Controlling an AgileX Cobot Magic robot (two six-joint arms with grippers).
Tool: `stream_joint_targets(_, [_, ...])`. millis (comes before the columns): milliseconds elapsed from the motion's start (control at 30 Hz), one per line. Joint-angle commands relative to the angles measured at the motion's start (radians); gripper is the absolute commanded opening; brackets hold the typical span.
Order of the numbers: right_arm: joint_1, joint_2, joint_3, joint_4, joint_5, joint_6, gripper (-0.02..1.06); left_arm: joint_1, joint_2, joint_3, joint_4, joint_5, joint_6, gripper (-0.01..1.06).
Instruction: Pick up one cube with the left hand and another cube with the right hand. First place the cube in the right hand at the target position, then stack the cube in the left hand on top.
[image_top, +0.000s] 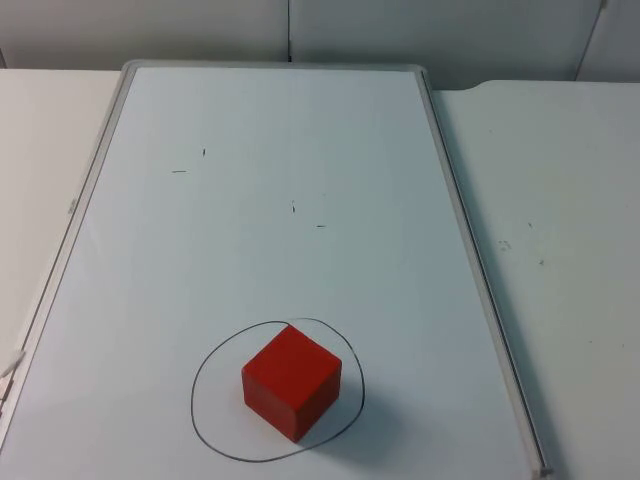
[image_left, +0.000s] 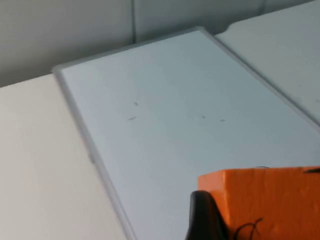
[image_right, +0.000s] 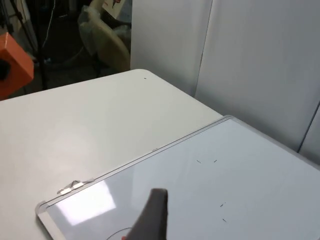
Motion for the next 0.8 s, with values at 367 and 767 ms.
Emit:
stream_joint_targets(367, [0.005,-0.004,0.004,-0.047,-0.009,0.004,0.84,-0.006,0.466,-0.267,-0.286,0.071,0.336,0.00])
stream_joint_targets(767, [0.005,-0.004,0.004,-0.057,0.001,0.004,0.84,-0.254,0.820,-0.288,-0.348,-0.175,0.376,0.00])
